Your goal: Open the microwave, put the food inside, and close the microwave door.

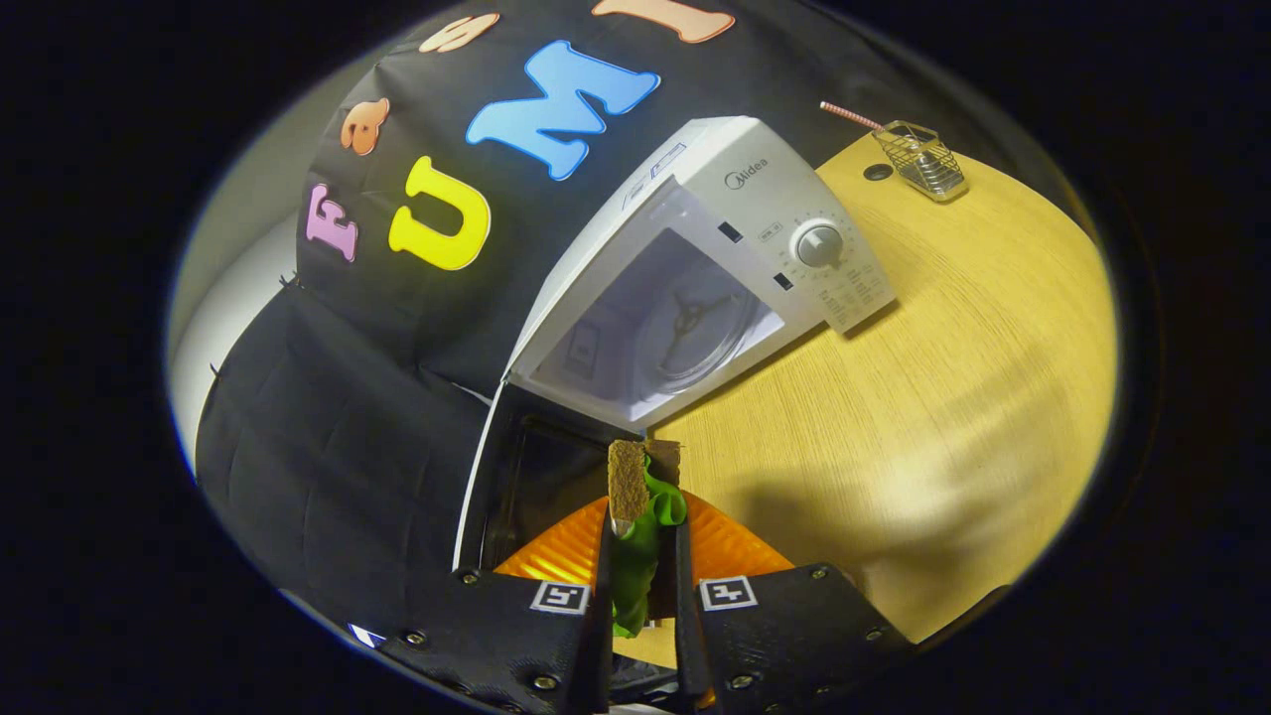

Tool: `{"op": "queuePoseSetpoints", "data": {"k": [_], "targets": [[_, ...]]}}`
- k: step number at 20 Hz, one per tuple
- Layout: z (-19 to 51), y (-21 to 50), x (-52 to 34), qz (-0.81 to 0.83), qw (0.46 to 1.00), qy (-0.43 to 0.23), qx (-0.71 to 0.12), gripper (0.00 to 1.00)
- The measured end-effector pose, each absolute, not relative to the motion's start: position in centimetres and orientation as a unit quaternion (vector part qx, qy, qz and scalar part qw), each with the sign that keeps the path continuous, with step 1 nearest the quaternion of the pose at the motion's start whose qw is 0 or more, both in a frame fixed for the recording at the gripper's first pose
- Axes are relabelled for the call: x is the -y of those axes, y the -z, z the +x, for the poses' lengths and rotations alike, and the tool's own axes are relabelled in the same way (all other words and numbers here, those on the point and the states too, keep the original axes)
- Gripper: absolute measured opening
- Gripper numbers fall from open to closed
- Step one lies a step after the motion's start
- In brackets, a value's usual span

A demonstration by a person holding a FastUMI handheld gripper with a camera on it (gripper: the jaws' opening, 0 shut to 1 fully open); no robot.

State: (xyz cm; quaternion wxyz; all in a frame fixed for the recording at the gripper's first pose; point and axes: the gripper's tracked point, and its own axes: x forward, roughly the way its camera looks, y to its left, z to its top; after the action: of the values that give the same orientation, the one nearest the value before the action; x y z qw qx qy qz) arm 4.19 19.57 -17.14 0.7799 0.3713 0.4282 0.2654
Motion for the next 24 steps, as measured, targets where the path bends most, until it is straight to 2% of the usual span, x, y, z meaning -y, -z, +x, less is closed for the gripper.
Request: {"op": "queuePoseSetpoints", "data": {"k": [15, 24], "targets": [[12.3, 18.4, -26.4, 0.440, 0.803, -0.217, -0.338, 0.26], [17.3, 20.4, -28.7, 0.489, 0.810, -0.156, -0.284, 0.26]]}}
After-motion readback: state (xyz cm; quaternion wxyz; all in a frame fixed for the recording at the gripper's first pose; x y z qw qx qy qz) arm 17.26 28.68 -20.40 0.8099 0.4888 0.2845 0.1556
